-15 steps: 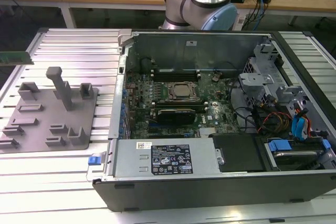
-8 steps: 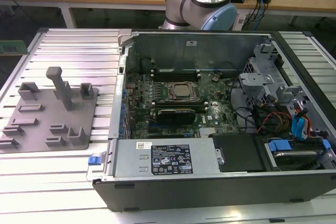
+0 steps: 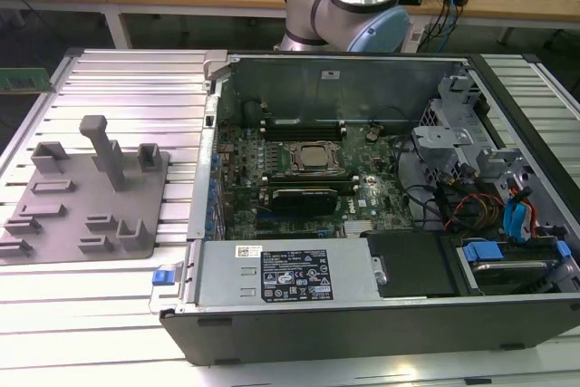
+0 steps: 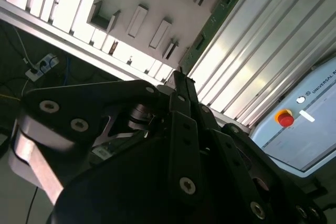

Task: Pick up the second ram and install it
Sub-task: 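Pick up the second ram and move it above second insertion slot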

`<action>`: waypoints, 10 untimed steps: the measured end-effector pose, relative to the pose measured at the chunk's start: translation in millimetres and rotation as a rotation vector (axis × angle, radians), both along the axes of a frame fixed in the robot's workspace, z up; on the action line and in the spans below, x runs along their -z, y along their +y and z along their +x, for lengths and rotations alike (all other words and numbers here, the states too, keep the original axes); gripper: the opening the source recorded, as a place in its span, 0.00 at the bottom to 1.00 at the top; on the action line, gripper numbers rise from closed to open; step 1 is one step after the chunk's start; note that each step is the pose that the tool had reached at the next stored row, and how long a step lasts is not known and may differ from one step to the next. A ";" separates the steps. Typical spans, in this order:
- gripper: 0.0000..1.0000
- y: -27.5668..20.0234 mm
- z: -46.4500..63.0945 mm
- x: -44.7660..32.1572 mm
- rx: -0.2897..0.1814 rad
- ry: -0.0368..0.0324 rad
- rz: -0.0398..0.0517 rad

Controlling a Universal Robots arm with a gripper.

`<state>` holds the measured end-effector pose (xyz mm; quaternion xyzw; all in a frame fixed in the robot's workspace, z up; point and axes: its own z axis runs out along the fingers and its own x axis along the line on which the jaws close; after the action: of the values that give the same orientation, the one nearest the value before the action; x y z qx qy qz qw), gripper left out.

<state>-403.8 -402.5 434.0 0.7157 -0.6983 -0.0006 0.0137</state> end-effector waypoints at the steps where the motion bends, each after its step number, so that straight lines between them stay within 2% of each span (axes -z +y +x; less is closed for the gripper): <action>1: 0.09 0.0 3.3 0.1 0.001 0.0000 -0.0001; 5: 0.09 0.0 14.7 0.0 0.002 0.0001 -0.0010; 8: 0.09 0.0 31.7 0.0 0.002 0.0002 -0.0011; 10: 0.09 0.0 38.2 0.1 0.003 0.0000 -0.0010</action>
<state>-365.5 -402.6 433.9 0.7148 -0.6992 -0.0003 0.0141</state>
